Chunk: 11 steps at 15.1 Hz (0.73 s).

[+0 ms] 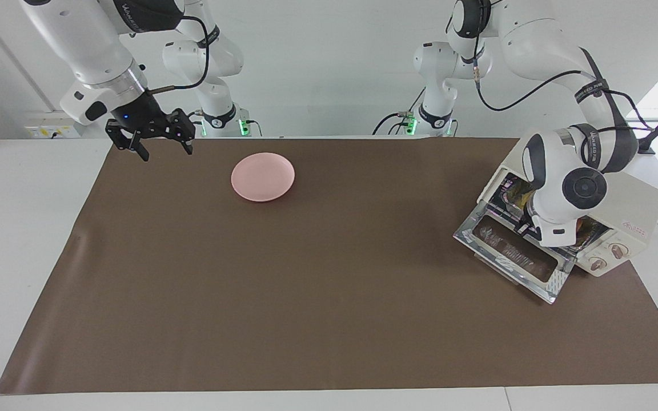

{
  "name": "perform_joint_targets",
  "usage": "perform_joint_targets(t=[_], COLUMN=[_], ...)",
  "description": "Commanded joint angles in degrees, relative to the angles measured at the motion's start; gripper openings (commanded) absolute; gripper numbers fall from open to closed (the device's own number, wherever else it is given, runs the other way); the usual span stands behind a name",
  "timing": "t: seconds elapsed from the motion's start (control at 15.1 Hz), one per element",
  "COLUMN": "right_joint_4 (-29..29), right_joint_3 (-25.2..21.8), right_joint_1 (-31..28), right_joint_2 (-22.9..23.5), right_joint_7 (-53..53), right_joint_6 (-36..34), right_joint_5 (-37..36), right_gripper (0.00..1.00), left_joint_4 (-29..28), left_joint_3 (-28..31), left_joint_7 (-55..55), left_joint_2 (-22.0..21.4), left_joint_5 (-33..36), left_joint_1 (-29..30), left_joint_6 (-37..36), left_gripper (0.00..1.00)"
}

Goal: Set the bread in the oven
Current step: 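Withdraw the left gripper up out of the oven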

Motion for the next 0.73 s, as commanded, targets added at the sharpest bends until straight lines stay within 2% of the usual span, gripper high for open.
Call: perform_joint_targets(t=[0.0, 0.46, 0.59, 0.66], right_joint_4=[0.34, -0.45, -0.45, -0.45], right_joint_3=[0.51, 0.51, 0.51, 0.51], right_joint_1=[-1.01, -0.57, -0.74, -1.18], right_joint_2=[-0.02, -0.37, -0.37, -0.37], right_joint_7=[-0.93, -0.85, -1.28, -1.46], right_joint_6=[0.45, 1.06, 0.98, 1.06], right_joint_5=[0.80, 0.36, 0.36, 0.36], right_gripper=[1.00, 1.00, 1.00, 1.00], left_joint_4=[-3.02, -2.84, -2.84, -2.84], left_joint_3=[-0.22, -0.13, -0.13, -0.13], left_joint_7=[0.67, 1.99, 1.99, 1.99], left_joint_2=[-2.39, -2.39, -2.39, -2.39], left_joint_5=[1.59, 1.68, 1.68, 1.68], left_joint_1=[0.30, 0.65, 0.83, 0.83], left_joint_6=[1.75, 1.75, 1.75, 1.75], left_gripper=[0.00, 0.00, 0.27, 0.48])
